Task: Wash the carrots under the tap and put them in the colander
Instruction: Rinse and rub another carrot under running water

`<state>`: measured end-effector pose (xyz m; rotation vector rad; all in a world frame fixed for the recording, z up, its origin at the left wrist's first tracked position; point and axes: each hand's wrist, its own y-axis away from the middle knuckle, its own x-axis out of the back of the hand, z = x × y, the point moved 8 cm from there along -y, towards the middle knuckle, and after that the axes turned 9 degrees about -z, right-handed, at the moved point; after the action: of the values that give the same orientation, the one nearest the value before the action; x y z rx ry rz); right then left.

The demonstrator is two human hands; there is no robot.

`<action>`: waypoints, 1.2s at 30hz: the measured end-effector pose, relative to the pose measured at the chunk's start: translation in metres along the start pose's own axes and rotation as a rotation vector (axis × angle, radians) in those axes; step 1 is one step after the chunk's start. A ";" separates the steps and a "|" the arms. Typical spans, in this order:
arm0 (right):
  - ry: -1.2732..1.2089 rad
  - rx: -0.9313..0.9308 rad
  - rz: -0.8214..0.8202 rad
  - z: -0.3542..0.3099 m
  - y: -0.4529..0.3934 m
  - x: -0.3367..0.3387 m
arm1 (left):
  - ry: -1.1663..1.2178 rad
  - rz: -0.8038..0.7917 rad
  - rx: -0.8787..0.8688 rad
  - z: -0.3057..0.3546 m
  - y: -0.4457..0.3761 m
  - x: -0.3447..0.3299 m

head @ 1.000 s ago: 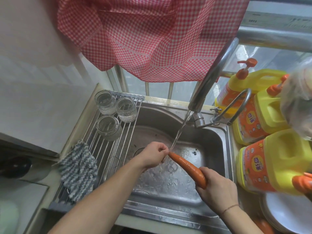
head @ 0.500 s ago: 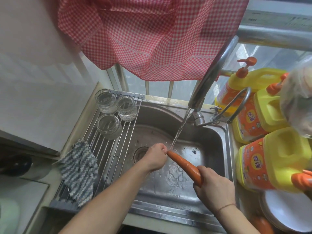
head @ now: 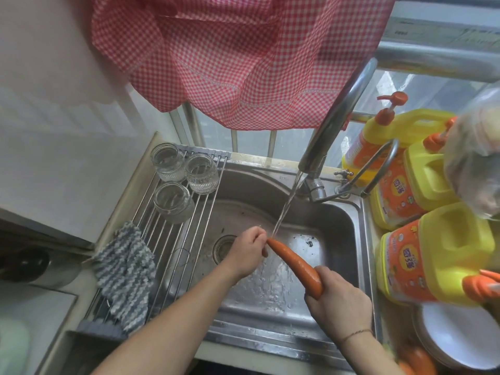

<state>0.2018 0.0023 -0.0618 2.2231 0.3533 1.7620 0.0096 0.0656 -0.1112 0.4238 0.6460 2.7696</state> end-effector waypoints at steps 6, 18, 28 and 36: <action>-0.062 -0.030 -0.021 0.005 0.003 -0.002 | 0.258 -0.001 -0.013 -0.005 0.002 0.004; -0.019 -0.031 -0.036 0.009 0.008 -0.002 | -0.210 0.178 -0.190 0.012 0.011 0.012; -0.205 -0.110 -0.148 0.013 0.010 -0.009 | -0.283 0.213 0.004 -0.009 0.010 0.012; -0.244 0.036 -0.092 -0.023 -0.007 0.007 | 0.438 0.061 0.039 -0.006 0.011 -0.015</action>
<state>0.1811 0.0124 -0.0533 2.3723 0.4276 1.4297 0.0192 0.0494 -0.1144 -0.1692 0.7926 2.9326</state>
